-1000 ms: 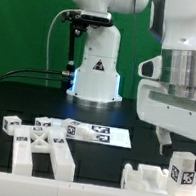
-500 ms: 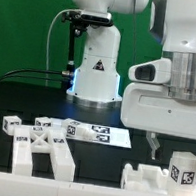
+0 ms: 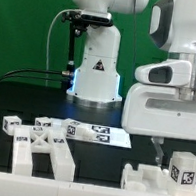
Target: Assemble chair
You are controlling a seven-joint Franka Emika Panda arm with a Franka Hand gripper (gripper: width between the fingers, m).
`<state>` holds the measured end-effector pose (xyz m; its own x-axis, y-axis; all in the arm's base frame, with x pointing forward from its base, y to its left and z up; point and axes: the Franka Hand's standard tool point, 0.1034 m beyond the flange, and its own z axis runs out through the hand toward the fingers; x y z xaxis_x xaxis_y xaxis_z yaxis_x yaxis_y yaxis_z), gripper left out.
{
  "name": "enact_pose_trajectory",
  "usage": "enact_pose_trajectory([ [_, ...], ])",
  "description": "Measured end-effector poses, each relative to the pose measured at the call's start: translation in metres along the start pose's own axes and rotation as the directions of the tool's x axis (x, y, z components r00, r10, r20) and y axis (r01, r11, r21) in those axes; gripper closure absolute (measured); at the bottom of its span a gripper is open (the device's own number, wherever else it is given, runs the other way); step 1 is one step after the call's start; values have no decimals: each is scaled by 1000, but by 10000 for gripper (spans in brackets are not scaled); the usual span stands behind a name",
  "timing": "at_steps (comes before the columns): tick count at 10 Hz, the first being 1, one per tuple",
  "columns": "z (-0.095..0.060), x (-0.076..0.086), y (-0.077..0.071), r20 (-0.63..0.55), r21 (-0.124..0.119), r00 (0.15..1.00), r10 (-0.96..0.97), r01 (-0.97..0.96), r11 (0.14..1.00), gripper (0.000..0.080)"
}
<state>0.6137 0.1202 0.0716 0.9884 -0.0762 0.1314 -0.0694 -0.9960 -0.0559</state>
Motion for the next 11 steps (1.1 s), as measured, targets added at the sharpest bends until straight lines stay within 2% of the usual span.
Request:
enact_pose_trajectory([
  [1, 0, 0, 0, 1, 2, 997, 78, -78, 997, 437],
  [2, 0, 0, 0, 1, 2, 992, 127, -127, 992, 515],
  [3, 0, 0, 0, 1, -4, 970, 245, -245, 970, 515],
  [5, -1, -1, 1, -17, -10, 861, 508, -508, 861, 515],
  [6, -1, -1, 1, -20, -12, 761, 648, -649, 761, 515],
  [8, -2, -4, 1, 0, -9, 459, 888, -888, 459, 515],
  [9, -2, -4, 1, 22, -6, 333, 943, -943, 333, 514],
  [11, -2, -4, -1, 27, -8, 220, 975, -975, 220, 514],
])
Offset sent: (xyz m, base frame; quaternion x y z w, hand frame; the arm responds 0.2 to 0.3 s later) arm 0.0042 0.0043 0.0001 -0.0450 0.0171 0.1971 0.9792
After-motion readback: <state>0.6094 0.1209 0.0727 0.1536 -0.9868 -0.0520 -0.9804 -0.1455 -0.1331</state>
